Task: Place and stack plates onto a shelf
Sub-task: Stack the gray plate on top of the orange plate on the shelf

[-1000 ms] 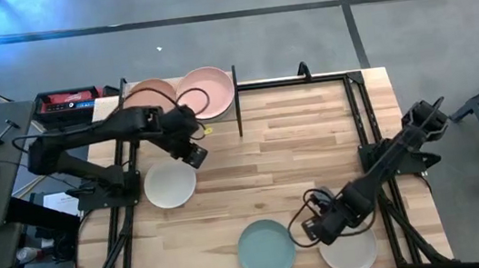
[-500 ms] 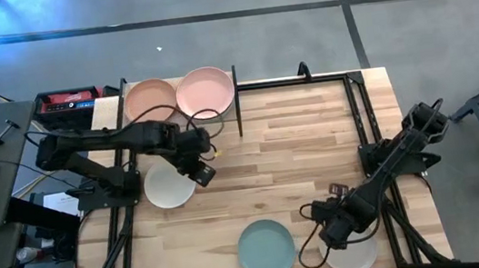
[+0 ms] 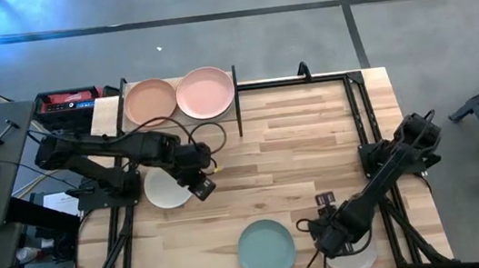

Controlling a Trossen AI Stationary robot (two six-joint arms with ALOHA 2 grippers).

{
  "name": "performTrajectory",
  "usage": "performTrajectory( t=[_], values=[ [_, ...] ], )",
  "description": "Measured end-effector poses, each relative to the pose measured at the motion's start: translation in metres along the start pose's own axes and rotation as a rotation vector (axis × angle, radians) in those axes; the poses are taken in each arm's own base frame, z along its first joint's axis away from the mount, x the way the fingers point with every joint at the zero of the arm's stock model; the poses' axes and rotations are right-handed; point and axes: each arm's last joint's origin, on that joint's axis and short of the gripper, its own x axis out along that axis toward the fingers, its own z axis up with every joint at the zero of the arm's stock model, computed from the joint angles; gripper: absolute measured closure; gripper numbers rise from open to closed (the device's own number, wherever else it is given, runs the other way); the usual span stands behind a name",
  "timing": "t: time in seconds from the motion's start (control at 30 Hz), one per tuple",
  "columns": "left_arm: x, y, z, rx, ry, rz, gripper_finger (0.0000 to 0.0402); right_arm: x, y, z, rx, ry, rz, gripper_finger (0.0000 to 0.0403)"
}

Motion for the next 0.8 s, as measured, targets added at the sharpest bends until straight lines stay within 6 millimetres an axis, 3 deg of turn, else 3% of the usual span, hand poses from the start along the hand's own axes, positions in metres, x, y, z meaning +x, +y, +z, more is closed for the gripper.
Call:
performTrajectory(
  t=[0.5,0.63,0.8],
  values=[
    [0.000,-0.005,-0.001,0.020,-0.017,-0.026,0.0351,0.038,0.008,0.002,-0.092,0.132,-0.010,0.0265],
    [0.000,-0.005,-0.001,0.019,-0.017,-0.026,0.0351,0.039,0.008,0.003,-0.088,0.136,-0.011,0.0304],
    [0.000,-0.005,-0.001,0.020,-0.020,-0.024,0.0351,0.040,0.004,0.005,-0.072,0.147,0.005,0.0382]
  ],
)
